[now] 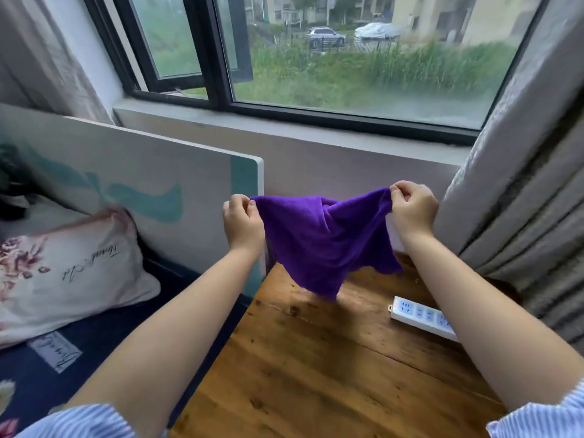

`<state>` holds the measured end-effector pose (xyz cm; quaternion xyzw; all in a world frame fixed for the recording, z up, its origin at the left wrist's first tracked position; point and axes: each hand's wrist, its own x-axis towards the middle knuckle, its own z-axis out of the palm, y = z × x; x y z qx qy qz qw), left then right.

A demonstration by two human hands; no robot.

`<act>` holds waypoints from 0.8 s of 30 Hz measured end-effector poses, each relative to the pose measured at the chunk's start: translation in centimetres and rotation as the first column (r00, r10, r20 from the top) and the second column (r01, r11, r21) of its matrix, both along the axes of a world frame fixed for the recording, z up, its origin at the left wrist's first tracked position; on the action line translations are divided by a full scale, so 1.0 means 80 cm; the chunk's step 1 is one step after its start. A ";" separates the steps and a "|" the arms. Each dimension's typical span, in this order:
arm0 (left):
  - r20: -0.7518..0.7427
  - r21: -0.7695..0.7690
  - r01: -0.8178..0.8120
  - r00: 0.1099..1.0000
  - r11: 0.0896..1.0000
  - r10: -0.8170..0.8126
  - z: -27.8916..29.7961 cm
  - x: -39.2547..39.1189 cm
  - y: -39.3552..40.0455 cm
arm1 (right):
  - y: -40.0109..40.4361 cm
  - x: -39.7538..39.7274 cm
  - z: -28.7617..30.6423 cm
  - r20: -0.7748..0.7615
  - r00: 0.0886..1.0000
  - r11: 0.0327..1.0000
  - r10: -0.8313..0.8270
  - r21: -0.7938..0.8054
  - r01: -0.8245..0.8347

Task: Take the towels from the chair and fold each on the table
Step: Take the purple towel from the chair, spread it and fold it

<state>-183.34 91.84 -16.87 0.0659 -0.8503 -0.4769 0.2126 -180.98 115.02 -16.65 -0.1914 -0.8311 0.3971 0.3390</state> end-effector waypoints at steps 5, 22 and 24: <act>0.196 -0.200 0.139 0.975 0.970 -0.099 -0.057 -0.012 -0.052 | -0.020 -0.003 -0.033 0.145 0.979 0.975 0.144 -0.190 -0.115; 0.899 -0.215 0.970 0.242 0.111 -0.365 -0.281 0.033 -0.187 | -0.128 0.176 -0.284 0.954 0.285 0.984 0.093 -0.045 -0.172; 0.929 -0.214 0.977 0.209 0.020 -0.304 -0.294 0.038 -0.194 | -0.139 0.188 -0.294 0.971 0.218 0.975 0.097 -0.049 -0.217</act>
